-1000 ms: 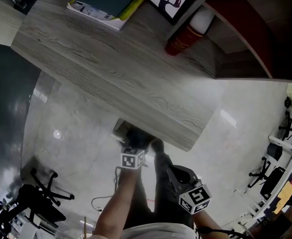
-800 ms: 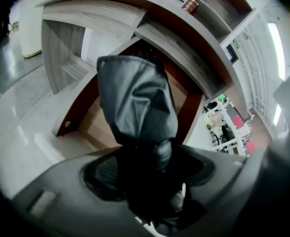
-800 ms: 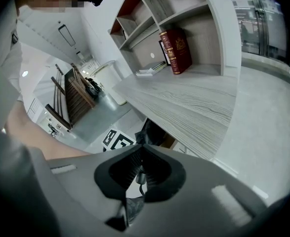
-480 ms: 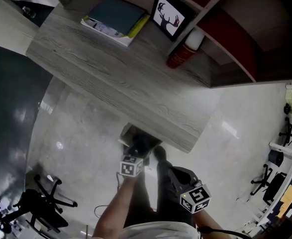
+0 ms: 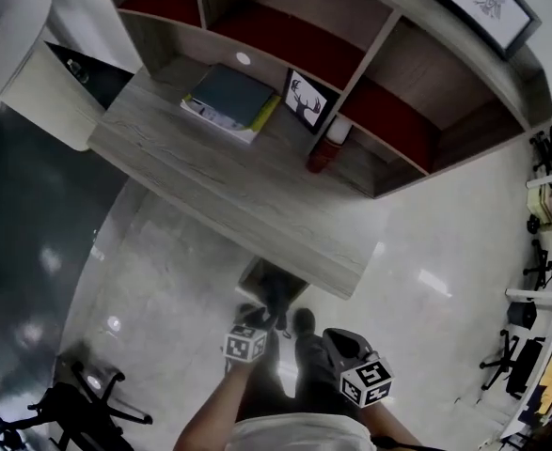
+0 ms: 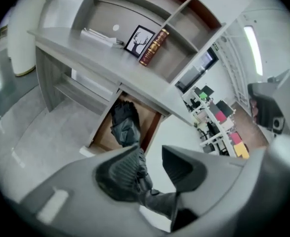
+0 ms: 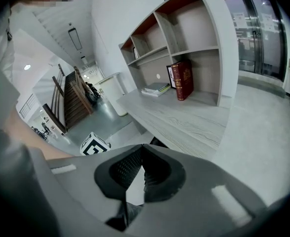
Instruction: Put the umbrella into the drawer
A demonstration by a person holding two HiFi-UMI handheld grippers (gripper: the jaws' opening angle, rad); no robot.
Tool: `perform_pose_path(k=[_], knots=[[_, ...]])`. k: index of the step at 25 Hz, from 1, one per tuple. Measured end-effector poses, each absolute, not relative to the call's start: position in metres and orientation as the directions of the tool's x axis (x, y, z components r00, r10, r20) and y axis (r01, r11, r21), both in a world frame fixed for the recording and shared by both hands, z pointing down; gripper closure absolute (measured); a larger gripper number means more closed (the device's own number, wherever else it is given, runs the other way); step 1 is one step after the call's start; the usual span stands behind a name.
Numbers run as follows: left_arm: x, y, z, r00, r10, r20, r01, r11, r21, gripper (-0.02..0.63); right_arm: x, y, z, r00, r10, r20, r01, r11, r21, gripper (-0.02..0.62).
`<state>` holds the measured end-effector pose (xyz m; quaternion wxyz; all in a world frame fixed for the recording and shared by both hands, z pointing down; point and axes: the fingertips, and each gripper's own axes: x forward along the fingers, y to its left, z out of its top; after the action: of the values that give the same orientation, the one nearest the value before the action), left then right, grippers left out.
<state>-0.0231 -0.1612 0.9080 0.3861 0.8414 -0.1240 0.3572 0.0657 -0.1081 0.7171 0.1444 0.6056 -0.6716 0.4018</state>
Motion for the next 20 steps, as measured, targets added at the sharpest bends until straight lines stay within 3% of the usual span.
perform_pose_path(k=[7, 20], knots=[[-0.043, -0.144, 0.830, 0.741, 0.044, 0.670, -0.447, -0.712, 0.541, 0.495, 0.059, -0.082, 0.664, -0.214, -0.741, 0.637, -0.934, -0.035, -0.355, 0.591], [-0.091, -0.065, 0.760, 0.753, -0.095, 0.651, -0.535, -0.664, 0.522, 0.569, 0.047, -0.002, 0.621, -0.257, -0.797, 0.547, -0.920, 0.030, -0.390, 0.591]])
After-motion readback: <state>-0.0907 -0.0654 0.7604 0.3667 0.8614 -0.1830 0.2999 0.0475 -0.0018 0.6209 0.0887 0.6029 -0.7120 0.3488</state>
